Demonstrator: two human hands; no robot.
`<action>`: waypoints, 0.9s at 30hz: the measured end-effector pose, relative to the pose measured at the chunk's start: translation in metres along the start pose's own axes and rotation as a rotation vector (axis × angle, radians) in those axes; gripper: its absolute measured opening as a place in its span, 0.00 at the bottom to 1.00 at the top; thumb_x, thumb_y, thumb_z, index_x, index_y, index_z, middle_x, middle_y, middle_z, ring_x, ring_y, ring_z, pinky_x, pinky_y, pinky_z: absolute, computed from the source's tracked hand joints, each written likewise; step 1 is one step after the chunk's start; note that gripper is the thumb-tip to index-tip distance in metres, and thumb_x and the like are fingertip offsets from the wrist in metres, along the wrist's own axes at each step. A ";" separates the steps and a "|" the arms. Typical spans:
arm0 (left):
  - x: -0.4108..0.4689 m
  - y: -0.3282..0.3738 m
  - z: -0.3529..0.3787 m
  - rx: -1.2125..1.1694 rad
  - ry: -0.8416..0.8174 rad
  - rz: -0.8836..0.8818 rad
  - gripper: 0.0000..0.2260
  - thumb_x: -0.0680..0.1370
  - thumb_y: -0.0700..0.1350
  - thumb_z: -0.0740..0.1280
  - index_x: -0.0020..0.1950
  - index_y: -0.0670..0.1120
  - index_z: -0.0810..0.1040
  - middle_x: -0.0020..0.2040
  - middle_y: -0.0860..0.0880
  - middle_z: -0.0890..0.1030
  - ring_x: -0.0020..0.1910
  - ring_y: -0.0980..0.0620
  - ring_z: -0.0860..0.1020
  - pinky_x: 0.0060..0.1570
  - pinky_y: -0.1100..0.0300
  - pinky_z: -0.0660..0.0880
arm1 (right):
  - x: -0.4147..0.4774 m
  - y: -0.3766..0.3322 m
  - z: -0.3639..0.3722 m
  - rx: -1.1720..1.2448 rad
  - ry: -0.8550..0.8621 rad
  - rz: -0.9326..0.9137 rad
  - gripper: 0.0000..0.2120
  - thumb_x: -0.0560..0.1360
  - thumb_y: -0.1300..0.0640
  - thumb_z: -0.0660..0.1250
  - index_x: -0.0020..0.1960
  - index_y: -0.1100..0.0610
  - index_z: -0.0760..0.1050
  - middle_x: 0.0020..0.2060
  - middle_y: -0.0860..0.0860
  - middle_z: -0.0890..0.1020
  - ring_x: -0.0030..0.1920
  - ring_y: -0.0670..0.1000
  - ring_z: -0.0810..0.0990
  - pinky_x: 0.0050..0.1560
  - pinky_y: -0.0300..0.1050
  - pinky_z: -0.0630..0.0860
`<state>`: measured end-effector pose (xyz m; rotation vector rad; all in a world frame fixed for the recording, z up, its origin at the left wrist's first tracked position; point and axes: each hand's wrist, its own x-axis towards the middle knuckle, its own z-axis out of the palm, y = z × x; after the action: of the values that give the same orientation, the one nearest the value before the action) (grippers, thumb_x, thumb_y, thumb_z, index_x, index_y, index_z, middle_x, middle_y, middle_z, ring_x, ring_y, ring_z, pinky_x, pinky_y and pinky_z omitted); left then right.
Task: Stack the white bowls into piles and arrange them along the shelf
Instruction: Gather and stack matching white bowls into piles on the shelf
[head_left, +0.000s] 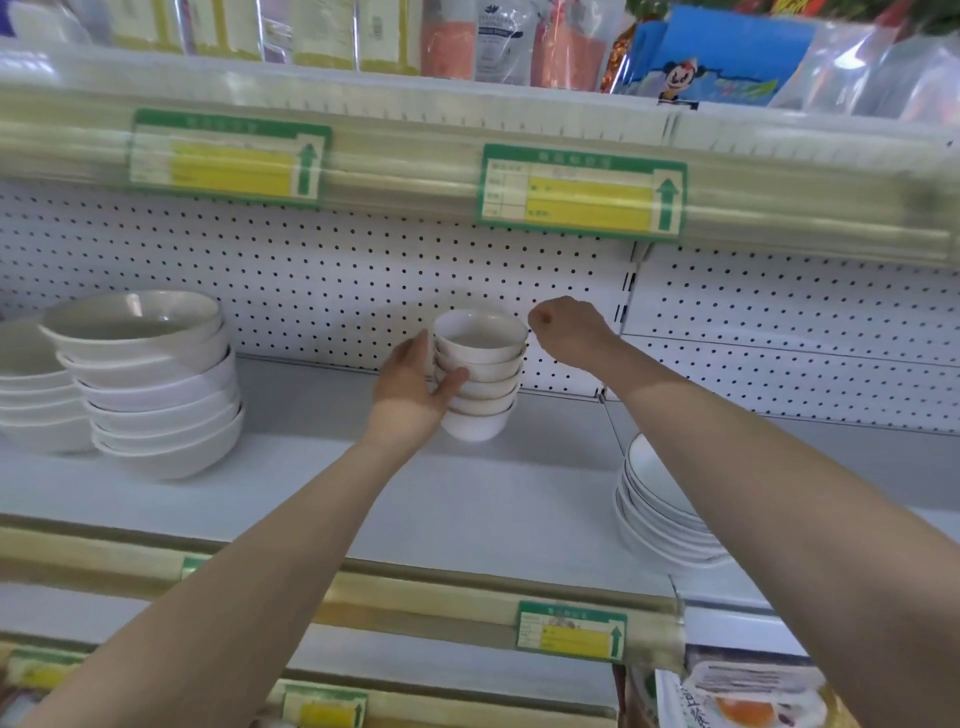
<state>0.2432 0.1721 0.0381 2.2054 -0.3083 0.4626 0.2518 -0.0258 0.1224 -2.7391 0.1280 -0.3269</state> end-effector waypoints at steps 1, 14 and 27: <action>-0.002 0.003 -0.001 0.003 0.071 0.049 0.24 0.78 0.52 0.66 0.69 0.41 0.69 0.66 0.42 0.72 0.66 0.45 0.70 0.55 0.60 0.65 | -0.005 0.005 -0.003 -0.042 0.021 -0.015 0.17 0.80 0.58 0.51 0.32 0.52 0.61 0.30 0.49 0.67 0.39 0.54 0.68 0.30 0.44 0.59; -0.057 0.093 0.043 -0.011 -0.025 0.311 0.20 0.78 0.52 0.68 0.68 0.46 0.76 0.65 0.47 0.75 0.65 0.50 0.72 0.60 0.64 0.66 | -0.076 0.112 -0.069 -0.240 0.026 -0.199 0.16 0.82 0.49 0.52 0.50 0.49 0.78 0.42 0.50 0.80 0.50 0.56 0.74 0.53 0.50 0.75; -0.163 0.139 0.090 -0.172 -0.272 -0.040 0.23 0.72 0.58 0.73 0.65 0.58 0.72 0.55 0.66 0.76 0.56 0.64 0.74 0.53 0.76 0.68 | -0.137 0.168 -0.066 -0.058 -0.184 -0.245 0.15 0.81 0.52 0.60 0.60 0.57 0.80 0.56 0.54 0.82 0.55 0.56 0.79 0.57 0.46 0.75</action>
<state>0.0641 0.0258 0.0127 2.1000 -0.4317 0.1081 0.0956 -0.1865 0.0897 -2.8290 -0.2524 -0.1358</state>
